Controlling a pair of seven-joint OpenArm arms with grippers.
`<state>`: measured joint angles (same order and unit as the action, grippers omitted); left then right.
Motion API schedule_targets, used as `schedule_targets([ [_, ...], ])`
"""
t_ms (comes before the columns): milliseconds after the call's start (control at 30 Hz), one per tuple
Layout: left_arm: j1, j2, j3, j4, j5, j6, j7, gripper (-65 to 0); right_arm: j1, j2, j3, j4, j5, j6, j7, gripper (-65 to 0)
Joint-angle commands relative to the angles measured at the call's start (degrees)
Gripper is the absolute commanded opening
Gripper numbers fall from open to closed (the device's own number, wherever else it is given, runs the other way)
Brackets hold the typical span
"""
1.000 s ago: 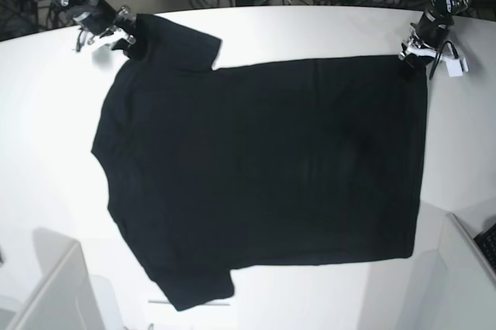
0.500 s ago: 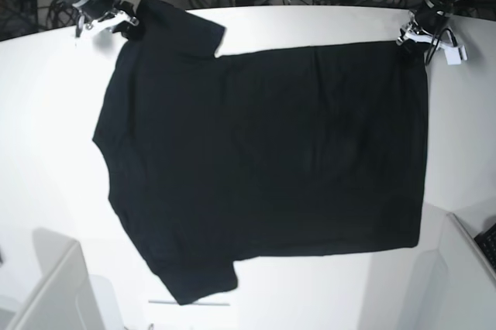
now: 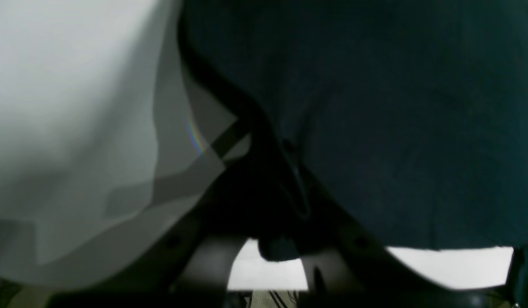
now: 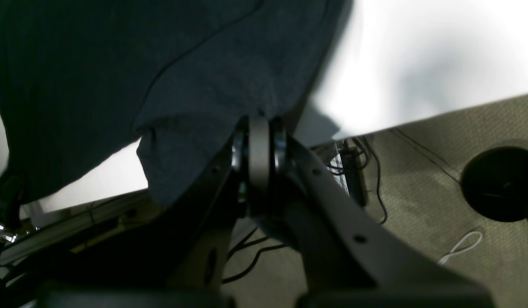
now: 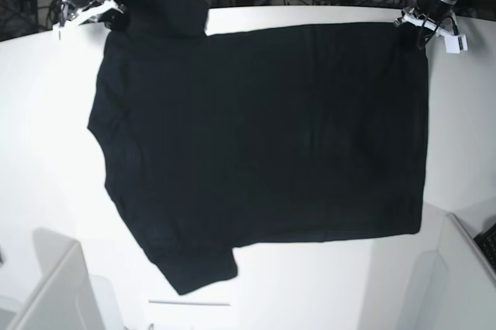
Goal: Fold the T-shirt properly
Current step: 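Lift the shirt by both shoulders and pull it toward the robot, then lay the shirt back down flat, holding both shoulder corners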
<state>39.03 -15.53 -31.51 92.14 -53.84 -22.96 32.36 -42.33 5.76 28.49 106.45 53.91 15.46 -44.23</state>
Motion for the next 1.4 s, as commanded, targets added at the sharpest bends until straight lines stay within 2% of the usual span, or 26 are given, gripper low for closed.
schedule_targets([
  [0, 1.11, -0.69, -0.45, 1.18, -0.62, -0.47, -0.84, -65.0, -0.97, -0.18, 0.30, 1.63, 1.17, 0.40, 0.58, -65.0],
  [300, 1.90, -0.69, -0.54, 1.88, -0.62, -0.47, -0.84, -65.0, 0.35, -0.18, 0.12, 4.71, 1.17, 0.40, 0.49, -65.0],
  [467, 1.90, -0.69, -0.54, 5.84, -0.62, -0.03, -0.84, -65.0, 3.07, 0.17, 0.48, 5.77, 1.17, 0.14, 0.40, -65.0],
  [567, 1.55, -0.78, -0.45, 8.04, -0.70, 3.75, -0.84, -65.0, 5.62, 0.17, 0.65, 5.85, 1.17, 0.05, -3.03, -65.0],
  [633, 0.40, -0.78, -0.19, 8.92, -0.70, 4.98, -0.84, -65.0, 7.56, 0.00, 1.97, 5.85, 1.17, 0.05, -5.57, -65.0],
  [733, -0.56, -0.78, -0.19, 9.00, -0.70, 5.25, -0.58, -65.0, 10.90, -0.26, 3.20, 5.77, 1.08, 0.05, -9.44, -65.0],
  [800, -0.92, -0.78, -0.54, 9.09, -0.70, 5.69, 1.62, -65.0, 12.66, -0.26, 3.99, 5.77, 1.08, 0.05, -11.20, -65.0],
  [1033, -4.70, -0.69, -0.63, 9.09, -0.70, 5.77, 4.96, -65.0, 17.23, -0.18, 4.52, 5.59, 0.99, -0.12, -14.45, -65.0],
  [1167, -5.93, -0.69, -0.63, 8.92, -0.70, 5.77, 5.05, -65.0, 19.42, -0.18, 4.34, 5.50, 0.99, -3.55, -14.45, -65.0],
  [1300, -6.98, -0.78, -0.63, 8.83, -0.70, 5.86, 4.96, -65.0, 21.89, 0.09, 4.17, 5.41, 0.90, -4.25, -14.45, -65.0],
  [1367, -7.51, -0.78, -0.63, 8.13, -0.62, 7.36, 4.96, -65.0, 22.94, 0.09, 4.17, 5.41, 0.90, -4.25, -14.45, -65.0],
])
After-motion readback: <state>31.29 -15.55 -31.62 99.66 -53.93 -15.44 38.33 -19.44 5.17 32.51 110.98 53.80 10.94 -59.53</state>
